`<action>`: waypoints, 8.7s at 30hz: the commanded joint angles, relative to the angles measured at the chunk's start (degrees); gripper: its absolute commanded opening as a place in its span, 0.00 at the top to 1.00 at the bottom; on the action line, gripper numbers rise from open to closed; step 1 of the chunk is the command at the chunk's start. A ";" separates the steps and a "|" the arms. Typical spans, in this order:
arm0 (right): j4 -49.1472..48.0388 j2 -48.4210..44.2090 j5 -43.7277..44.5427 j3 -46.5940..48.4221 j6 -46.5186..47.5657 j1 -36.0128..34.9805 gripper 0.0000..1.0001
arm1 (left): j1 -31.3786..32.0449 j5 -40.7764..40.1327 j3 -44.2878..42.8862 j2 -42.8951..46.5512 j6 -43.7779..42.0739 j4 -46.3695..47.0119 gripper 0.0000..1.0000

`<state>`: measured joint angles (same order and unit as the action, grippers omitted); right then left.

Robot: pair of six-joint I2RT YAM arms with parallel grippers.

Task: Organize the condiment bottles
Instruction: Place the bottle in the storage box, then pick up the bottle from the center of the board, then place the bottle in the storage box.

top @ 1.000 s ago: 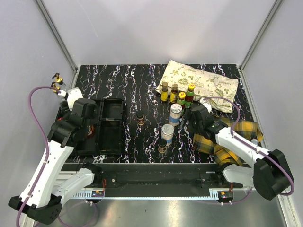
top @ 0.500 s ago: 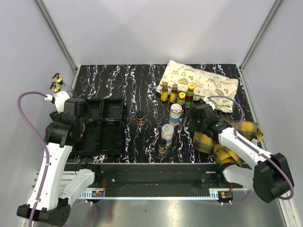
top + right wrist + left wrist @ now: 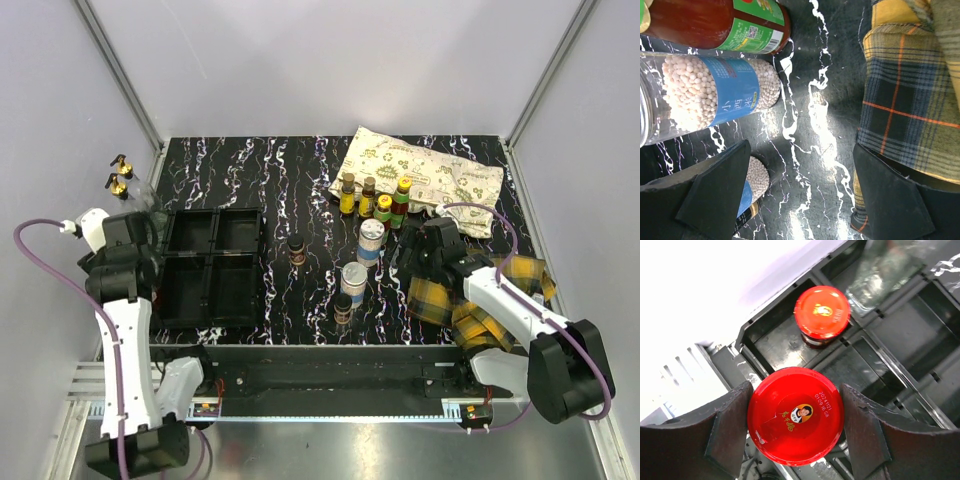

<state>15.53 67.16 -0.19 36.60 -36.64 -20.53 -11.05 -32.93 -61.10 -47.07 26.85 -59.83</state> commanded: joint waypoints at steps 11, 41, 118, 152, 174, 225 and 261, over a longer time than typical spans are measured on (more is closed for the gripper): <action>-2.70 -0.10 -2.54 -0.74 1.05 1.29 0.07 | -20.23 11.31 5.81 -3.20 -0.84 18.61 1.00; -2.78 0.08 -2.45 -1.36 0.96 1.81 0.07 | -21.38 12.01 12.94 -7.85 3.82 25.91 0.99; 6.09 -7.30 1.68 1.54 5.44 1.99 0.00 | 44.97 13.76 -4.11 -27.81 -5.84 36.09 0.01; 5.74 -3.79 0.80 0.75 4.30 1.99 0.00 | 45.85 23.17 0.28 -43.63 -4.09 41.82 0.27; 5.13 -2.73 0.98 0.32 4.12 2.16 0.01 | 45.94 21.68 -1.65 -42.41 -4.70 38.21 1.00; 3.28 -1.59 -2.89 -0.30 4.39 2.16 0.02 | 11.75 7.88 4.23 -27.28 6.28 31.88 1.00; 2.93 -0.09 -3.59 -0.30 4.04 2.17 0.02 | 11.49 11.13 3.89 -31.78 4.53 34.35 0.10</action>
<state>20.40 67.09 -2.74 36.29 -32.80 -18.70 -0.12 -23.22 -56.27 -83.35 31.81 -27.27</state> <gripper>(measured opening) 0.982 0.842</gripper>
